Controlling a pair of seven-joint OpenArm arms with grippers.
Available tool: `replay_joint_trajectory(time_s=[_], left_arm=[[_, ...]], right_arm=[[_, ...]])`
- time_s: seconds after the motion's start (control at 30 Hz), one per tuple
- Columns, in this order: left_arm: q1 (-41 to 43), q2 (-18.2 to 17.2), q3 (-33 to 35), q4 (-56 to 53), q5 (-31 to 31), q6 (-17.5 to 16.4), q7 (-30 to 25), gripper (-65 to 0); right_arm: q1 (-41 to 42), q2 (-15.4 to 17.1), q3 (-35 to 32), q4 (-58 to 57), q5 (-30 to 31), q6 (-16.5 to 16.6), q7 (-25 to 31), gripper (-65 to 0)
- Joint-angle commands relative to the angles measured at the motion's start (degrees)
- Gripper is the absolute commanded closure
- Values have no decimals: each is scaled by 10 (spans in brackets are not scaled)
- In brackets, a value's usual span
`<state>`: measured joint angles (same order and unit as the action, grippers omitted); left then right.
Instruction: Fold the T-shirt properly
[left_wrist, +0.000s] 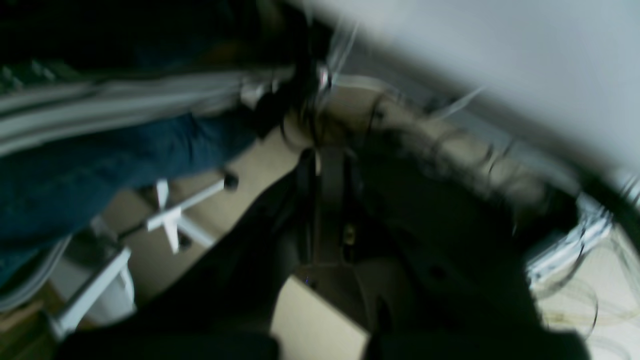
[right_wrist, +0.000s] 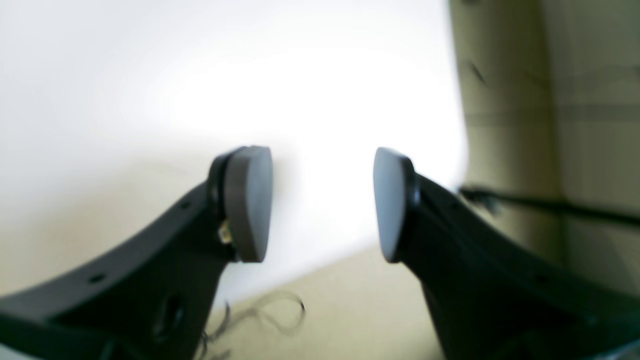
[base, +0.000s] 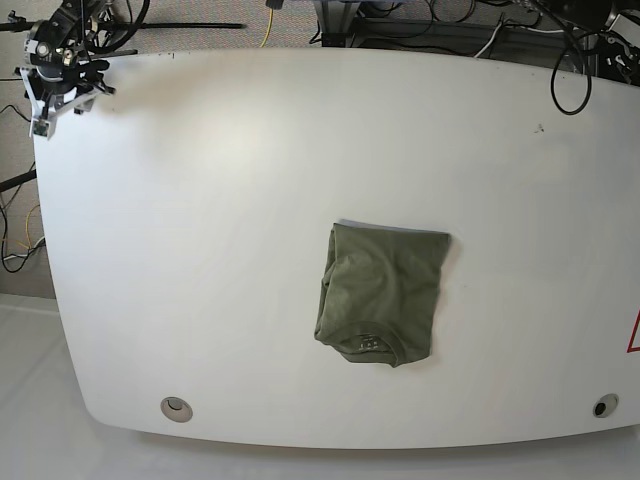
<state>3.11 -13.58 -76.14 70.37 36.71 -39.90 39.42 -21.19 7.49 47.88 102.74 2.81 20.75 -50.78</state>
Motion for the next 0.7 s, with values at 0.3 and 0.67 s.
replay_joint_trajectory(time_s=[0.3, 0.67], left_arm=[[50, -72, -14, -188, 20, 5, -50, 0], [91, -77, -40, -265, 23, 6, -122, 0]], right_arm=[[3, -63, 25, -119, -194, 4, 108, -301], [8, -87, 24, -281, -249, 5, 208, -301]])
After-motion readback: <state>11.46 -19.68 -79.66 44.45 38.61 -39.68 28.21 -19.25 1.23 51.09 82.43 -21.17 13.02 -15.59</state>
